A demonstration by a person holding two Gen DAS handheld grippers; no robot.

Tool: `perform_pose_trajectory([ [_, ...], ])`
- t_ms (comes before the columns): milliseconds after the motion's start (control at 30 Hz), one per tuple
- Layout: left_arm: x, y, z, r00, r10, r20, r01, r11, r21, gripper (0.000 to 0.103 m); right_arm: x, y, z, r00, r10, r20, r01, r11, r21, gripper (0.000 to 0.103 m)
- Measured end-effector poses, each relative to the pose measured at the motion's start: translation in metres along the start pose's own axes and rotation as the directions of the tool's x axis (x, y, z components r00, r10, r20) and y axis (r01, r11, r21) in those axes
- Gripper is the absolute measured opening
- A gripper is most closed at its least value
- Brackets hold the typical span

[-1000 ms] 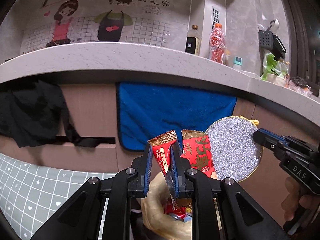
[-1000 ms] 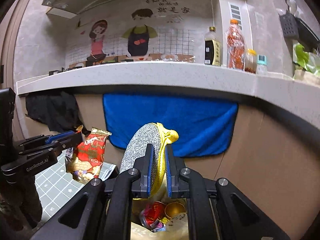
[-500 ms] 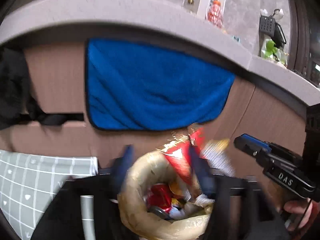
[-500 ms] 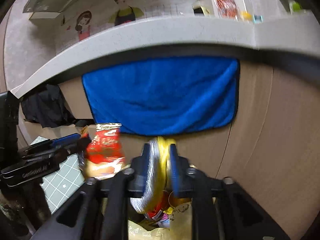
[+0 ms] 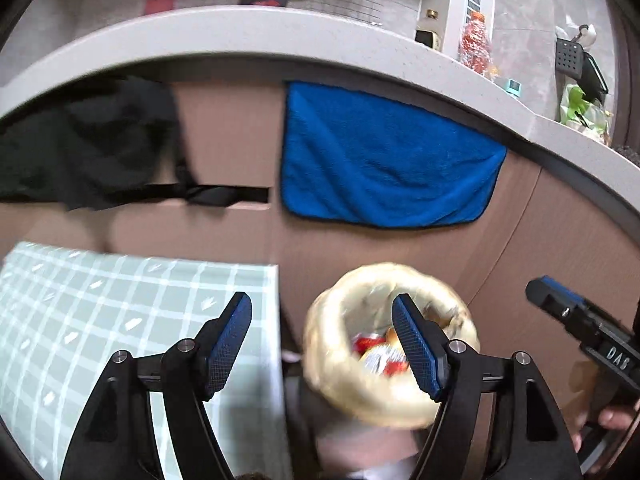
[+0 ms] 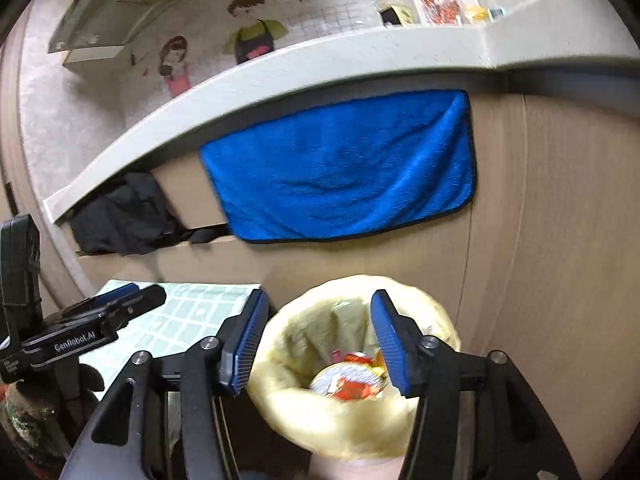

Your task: Collect trash

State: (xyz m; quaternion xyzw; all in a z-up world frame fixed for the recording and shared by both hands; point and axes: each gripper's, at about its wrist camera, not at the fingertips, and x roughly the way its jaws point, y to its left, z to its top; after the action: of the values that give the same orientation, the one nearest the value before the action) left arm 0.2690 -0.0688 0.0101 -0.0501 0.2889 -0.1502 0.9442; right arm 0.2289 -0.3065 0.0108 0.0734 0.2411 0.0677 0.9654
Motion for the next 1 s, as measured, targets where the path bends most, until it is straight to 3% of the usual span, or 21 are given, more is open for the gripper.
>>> perform_pose_trajectory([
  [233,-0.086,0.014,-0.053,0.987,0.161,0.029,-0.161,0.987,0.007,0.073,-0.049,0.048,-0.034,0.996,0.082,-0.023,-0.083,0.995,-0.063,0.060],
  [400,-0.135,0.018,-0.092,0.962,0.266,0.056,-0.267,0.964,0.018,0.073,-0.085,0.076,-0.072,0.991,0.133,-0.020,-0.135,0.987,-0.087,0.061],
  [733,-0.204,0.011,-0.138,0.947,0.284,0.152,-0.292,0.956,0.027,0.073,-0.138,0.122,-0.127,0.996,0.066,0.057,-0.054,0.981,-0.186,0.062],
  [867,-0.225,0.005,-0.143,0.934,0.292,0.208,-0.301,0.953,0.015,0.073,-0.150,0.126,-0.132,0.995,0.052,0.090,-0.034,0.982,-0.188,0.063],
  [1000,-0.231,0.000,-0.145,0.936,0.280,0.212,-0.291,0.957,0.020,0.073,-0.153,0.124,-0.129,0.993,0.070,0.094,-0.053,0.983,-0.175,0.064],
])
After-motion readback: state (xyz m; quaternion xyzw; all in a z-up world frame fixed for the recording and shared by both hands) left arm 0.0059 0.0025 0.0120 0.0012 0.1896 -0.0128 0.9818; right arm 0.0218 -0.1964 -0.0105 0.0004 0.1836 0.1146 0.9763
